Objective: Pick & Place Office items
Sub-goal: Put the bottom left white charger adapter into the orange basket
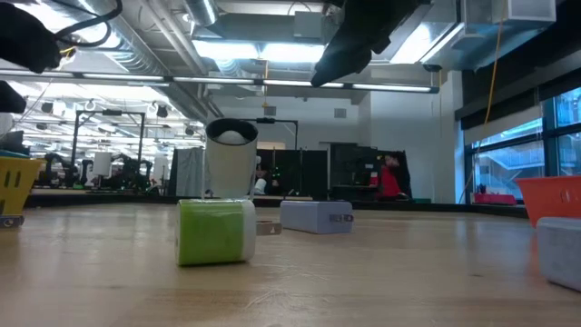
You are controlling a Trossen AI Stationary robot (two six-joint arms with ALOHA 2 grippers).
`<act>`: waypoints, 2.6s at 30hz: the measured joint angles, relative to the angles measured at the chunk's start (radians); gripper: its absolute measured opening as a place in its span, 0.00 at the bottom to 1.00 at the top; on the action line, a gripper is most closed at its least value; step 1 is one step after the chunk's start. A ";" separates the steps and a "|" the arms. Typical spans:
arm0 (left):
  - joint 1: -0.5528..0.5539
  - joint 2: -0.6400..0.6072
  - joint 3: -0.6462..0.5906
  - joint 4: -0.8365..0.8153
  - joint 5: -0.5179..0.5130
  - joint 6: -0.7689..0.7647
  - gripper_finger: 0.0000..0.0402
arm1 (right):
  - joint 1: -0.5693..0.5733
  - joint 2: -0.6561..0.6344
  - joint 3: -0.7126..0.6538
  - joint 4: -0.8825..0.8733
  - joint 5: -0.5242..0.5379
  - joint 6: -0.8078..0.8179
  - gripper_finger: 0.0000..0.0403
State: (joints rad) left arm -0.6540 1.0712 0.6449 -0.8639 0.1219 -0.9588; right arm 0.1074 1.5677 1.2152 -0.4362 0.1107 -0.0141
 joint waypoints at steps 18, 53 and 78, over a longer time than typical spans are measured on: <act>0.179 0.003 0.150 0.082 -0.212 0.129 0.51 | -0.002 0.000 0.000 -0.051 -0.025 -0.035 0.70; -0.005 0.703 0.516 0.121 -0.118 -0.185 0.59 | 0.032 0.000 0.000 -0.141 -0.048 -0.001 0.65; -0.026 0.711 0.517 0.028 -0.156 -0.383 0.59 | 0.151 0.000 0.000 -0.134 -0.031 0.028 0.65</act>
State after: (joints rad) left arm -0.6800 1.7824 1.1614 -0.8360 -0.0338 -1.3418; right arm 0.2588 1.5673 1.2156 -0.5697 0.0799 0.0143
